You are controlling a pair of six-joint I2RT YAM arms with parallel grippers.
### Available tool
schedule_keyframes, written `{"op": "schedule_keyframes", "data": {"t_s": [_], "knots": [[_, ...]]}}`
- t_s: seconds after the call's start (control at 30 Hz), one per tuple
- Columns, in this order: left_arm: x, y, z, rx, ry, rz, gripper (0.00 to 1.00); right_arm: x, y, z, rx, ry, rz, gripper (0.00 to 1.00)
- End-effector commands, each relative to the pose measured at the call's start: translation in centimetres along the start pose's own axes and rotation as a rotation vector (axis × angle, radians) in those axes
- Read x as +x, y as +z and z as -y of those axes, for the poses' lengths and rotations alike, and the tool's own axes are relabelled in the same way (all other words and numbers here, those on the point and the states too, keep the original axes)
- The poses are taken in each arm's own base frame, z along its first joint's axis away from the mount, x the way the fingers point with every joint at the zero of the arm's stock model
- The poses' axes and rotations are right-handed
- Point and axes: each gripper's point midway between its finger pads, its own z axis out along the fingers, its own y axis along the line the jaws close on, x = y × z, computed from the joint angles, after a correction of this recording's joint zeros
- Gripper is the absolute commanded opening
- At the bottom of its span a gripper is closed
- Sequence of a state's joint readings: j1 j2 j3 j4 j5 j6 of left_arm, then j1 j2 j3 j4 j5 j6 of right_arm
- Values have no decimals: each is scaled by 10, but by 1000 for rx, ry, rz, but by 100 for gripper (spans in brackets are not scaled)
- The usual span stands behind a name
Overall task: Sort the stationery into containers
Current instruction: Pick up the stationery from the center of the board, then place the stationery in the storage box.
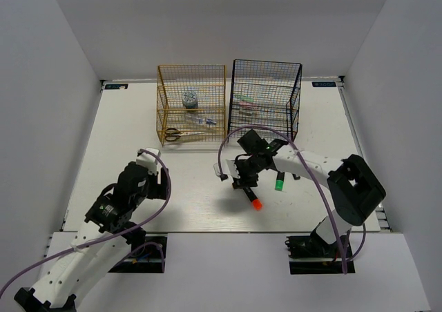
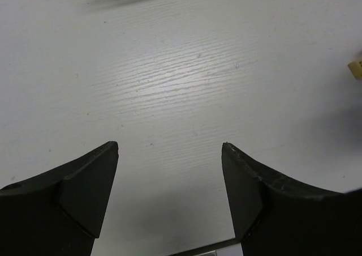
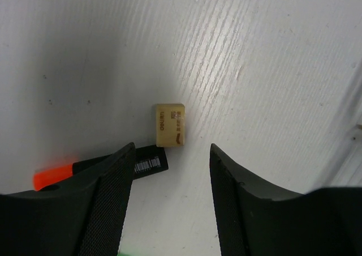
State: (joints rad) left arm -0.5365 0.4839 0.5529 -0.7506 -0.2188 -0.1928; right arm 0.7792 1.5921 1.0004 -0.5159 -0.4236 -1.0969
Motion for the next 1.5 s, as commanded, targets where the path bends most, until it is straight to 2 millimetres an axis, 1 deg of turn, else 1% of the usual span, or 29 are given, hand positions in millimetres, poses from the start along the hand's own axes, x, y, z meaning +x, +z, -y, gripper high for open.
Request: {"op": "schedule_keyframes", "data": {"t_s": [0.0,0.1,0.13,0.33,0.37,0.43,0.53,0.57,0.7,0.73,0.83,0.87,0.9,0.93,0.97,1.0,1.03,1.07,1.1,1.13,1.17,1.23,1.27,1.3,1.33,1.37,1.4,1.43,1.47], "knots": [[-2,1,4,19,-16,14,84,-7,5,18,66,42,-20,58],[-2,0,4,19,-15,18,84,-6,13,17,58,56,-41,58],[-3,0,3,18,-18,22,84,-9,14,16,53,50,-40,58],[-5,-1,1,11,-19,33,84,-2,28,14,59,61,-82,58],[-4,-1,1,8,-20,29,84,3,29,17,75,66,-103,58],[-5,-1,1,8,-21,33,84,5,33,15,69,69,-118,57],[-3,-1,0,3,-19,28,84,10,35,10,44,66,-138,45],[-4,-1,0,4,-19,32,84,13,37,8,30,73,-148,34],[-5,-2,-1,1,-21,38,84,18,39,2,16,72,-166,9],[-4,-2,-1,-3,-21,35,84,19,37,0,17,73,-167,0],[-5,-1,-2,-4,-20,37,84,14,31,3,38,80,-156,0],[-5,-2,-2,-7,-22,39,84,6,24,5,53,95,-141,0],[-4,-1,-2,-8,-19,35,84,-5,17,13,76,94,-118,0],[-5,-2,-2,-6,-22,37,84,-14,5,16,97,100,-100,0],[-4,-1,-1,-4,-21,34,84,-35,-16,37,173,101,-67,0],[-3,-1,-1,-4,-17,31,84,-41,-26,44,206,96,-64,0],[-3,0,-1,-4,-17,31,84,-42,-49,59,303,95,-101,0],[-3,0,-1,-3,-17,26,84,-57,-69,80,378,82,-91,0],[-4,0,0,1,-17,32,84,-58,-81,88,422,77,-113,0],[-4,0,0,3,-17,28,84,-44,-99,104,519,89,-208,0],[-2,1,-1,0,-19,24,84,-49,-115,118,583,65,-226,0],[-2,0,0,2,-17,24,84,-44,-144,142,714,43,-291,0],[-2,0,0,2,-16,22,84,-33,-162,154,793,64,-339,0],[-2,0,0,2,-17,24,84,-32,-180,164,853,50,-385,0],[-3,0,0,3,-17,25,84,-32,-189,172,880,55,-401,0],[-1,1,0,2,-16,19,84,-16,-202,178,902,90,-445,0],[-1,1,0,4,-14,17,84,-13,-209,182,909,100,-458,0],[-1,1,0,2,-15,15,84,-18,-221,195,922,111,-459,0],[0,2,1,6,-13,11,84,-3,-230,198,908,141,-481,0]]}}
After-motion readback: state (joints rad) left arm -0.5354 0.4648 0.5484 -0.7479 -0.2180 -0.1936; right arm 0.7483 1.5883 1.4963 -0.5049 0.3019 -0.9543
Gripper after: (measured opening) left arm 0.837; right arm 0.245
